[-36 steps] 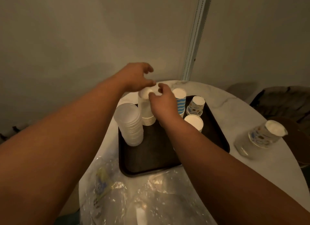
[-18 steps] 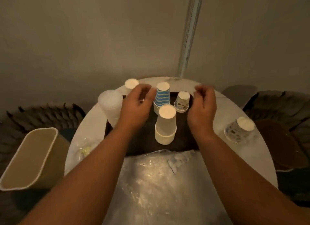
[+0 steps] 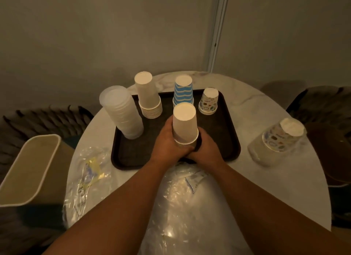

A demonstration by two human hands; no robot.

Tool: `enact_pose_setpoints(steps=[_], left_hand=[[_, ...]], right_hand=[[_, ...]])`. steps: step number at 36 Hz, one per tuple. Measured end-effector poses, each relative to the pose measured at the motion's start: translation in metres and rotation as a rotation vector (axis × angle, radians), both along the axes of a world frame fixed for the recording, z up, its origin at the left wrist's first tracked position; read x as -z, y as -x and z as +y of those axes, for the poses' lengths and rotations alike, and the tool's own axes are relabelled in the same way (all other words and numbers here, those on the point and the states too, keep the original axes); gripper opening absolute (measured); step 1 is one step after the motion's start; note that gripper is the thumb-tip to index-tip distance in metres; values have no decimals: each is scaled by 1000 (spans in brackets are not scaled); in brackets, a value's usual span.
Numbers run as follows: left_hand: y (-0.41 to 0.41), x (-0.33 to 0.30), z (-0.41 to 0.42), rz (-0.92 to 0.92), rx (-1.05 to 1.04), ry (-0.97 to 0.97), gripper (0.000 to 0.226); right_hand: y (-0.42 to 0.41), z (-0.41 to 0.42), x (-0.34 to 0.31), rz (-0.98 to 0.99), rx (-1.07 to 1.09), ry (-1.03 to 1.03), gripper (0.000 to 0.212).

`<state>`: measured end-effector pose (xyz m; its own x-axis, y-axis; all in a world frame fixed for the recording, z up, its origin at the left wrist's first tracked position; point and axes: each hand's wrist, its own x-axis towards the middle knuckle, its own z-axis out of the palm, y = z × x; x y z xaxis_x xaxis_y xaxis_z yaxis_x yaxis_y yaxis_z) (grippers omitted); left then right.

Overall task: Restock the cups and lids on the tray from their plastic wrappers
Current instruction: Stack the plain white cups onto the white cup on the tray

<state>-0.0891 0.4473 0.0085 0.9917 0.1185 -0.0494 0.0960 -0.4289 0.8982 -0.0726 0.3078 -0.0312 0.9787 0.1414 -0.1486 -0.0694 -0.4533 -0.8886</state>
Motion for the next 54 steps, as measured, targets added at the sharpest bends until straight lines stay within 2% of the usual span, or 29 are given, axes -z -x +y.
enact_pose_setpoints(steps=[9,23,31,34,44,54], left_hand=[[-7,9,-4,-35,-35,-50,92],[-5,9,-8,-59,-65,-97,91],[-6,9,-7,-26,-43,-88,97],[-8,7,-6,-24,-16,-112,103],[-13,-1,-6,-70,-37,-113,96],[-13,-22,-4,-106,-84,-31,94]], right_hand=[[-10,9,15,-107,73,98,75],[-11,7,22,-106,32,165,83],[-12,7,25,-92,26,186,78],[-13,7,25,-85,31,189,82],[-13,7,22,-63,33,170,97],[-11,8,13,-59,26,194,89]])
